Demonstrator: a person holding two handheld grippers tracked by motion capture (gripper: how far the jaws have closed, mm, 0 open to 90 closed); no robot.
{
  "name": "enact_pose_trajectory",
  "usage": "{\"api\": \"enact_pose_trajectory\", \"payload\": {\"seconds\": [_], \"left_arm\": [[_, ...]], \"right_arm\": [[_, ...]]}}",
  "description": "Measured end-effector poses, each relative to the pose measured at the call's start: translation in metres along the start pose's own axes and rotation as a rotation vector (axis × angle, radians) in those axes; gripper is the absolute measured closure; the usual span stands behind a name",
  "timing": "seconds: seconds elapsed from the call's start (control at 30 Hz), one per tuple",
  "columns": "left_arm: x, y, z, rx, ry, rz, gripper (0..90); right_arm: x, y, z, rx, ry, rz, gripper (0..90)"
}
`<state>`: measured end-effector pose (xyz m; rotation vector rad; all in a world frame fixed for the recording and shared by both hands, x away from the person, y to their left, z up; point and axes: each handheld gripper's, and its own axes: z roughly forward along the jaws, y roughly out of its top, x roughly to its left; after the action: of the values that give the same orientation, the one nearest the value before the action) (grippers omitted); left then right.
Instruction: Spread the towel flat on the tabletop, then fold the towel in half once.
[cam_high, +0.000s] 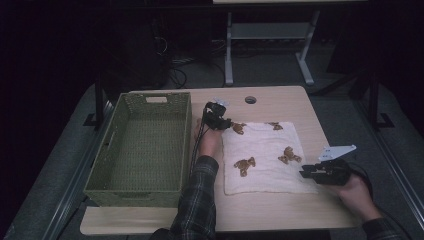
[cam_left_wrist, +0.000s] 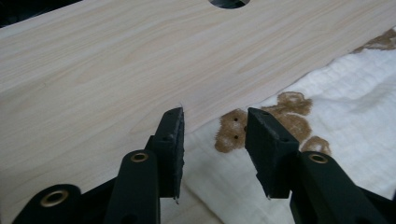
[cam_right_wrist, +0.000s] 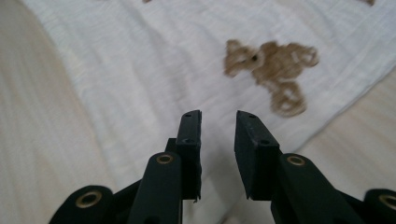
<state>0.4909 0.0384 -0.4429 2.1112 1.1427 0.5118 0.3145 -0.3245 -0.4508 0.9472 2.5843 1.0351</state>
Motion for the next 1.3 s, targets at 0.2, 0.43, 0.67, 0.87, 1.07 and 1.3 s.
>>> {"api": "enact_pose_trajectory", "payload": {"seconds": [0.2, 0.43, 0.67, 0.87, 1.07, 1.3], "left_arm": [[0.002, 0.0, -0.003, -0.01, -0.021, -0.007, 54.5], [0.007, -0.002, -0.003, -0.009, -0.02, -0.011, 54.5], [0.01, -0.004, 0.001, -0.01, -0.019, -0.023, 55.0], [0.01, -0.005, 0.005, -0.012, -0.016, -0.033, 55.9], [0.013, -0.008, 0.01, -0.013, -0.012, -0.045, 57.2], [0.018, -0.01, 0.012, -0.005, -0.01, -0.068, 57.3]], "right_arm": [[-0.02, 0.02, 0.002, -0.04, -0.015, 0.018, 68.8], [-0.043, 0.045, 0.01, -0.069, -0.042, 0.008, 68.3], [-0.077, 0.072, 0.024, -0.094, -0.051, 0.022, 68.7], [-0.104, 0.087, 0.036, -0.087, -0.061, 0.049, 68.9], [-0.14, 0.096, 0.052, -0.096, -0.084, 0.098, 69.5], [-0.166, 0.096, 0.072, -0.068, -0.094, 0.175, 69.6]]}}
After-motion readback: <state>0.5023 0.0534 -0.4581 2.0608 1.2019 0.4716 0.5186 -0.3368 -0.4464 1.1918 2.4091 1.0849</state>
